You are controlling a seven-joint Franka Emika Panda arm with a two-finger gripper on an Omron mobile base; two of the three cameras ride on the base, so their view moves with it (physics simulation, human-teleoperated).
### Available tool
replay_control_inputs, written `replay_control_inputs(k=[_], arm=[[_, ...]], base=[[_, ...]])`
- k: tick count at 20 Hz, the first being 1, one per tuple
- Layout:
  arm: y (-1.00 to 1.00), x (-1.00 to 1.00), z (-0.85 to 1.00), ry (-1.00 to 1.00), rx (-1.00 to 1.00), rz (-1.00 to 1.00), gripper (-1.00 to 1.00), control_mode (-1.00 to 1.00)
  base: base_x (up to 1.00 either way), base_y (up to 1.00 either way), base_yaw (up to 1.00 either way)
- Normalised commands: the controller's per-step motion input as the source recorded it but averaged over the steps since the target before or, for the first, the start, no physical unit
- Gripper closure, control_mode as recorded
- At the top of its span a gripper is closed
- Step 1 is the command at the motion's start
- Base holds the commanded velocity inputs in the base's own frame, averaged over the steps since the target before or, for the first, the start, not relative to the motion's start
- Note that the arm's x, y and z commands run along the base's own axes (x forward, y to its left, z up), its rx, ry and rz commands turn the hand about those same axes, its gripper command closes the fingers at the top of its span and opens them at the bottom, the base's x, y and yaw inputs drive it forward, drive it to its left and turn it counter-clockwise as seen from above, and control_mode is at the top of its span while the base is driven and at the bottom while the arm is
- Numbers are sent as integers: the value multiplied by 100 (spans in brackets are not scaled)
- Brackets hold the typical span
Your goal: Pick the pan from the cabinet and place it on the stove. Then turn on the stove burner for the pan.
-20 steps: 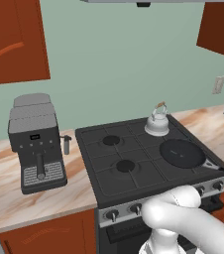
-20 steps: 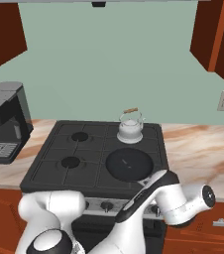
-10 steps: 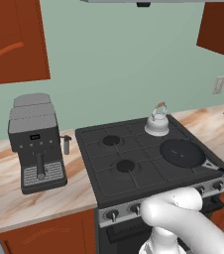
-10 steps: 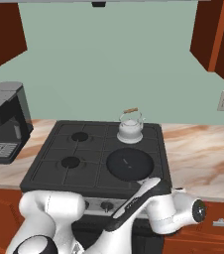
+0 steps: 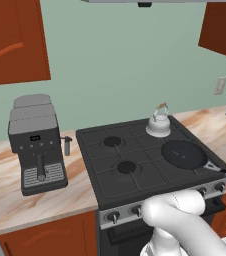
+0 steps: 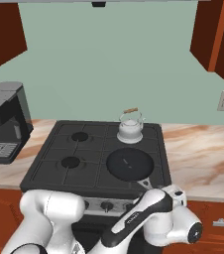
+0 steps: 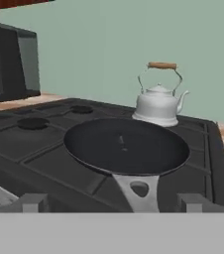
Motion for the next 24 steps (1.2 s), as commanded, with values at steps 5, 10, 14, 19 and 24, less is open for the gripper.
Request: replay_control_inputs(k=[5,10,14,19,24], arm=[[0,-27,31,-31,0,-1,-100,-100],[0,-65,17,-28,0,-8,-100,-100],[5,-52,-17,-13,0,-11,-100,-100],[9,-22,-21,-5,0,-12,-100,-100],[9,0,-19,-1,0,-11,-100,-100]], base=[[0,0,0],[0,0,0],[0,0,0],[0,0,0],[0,0,0]])
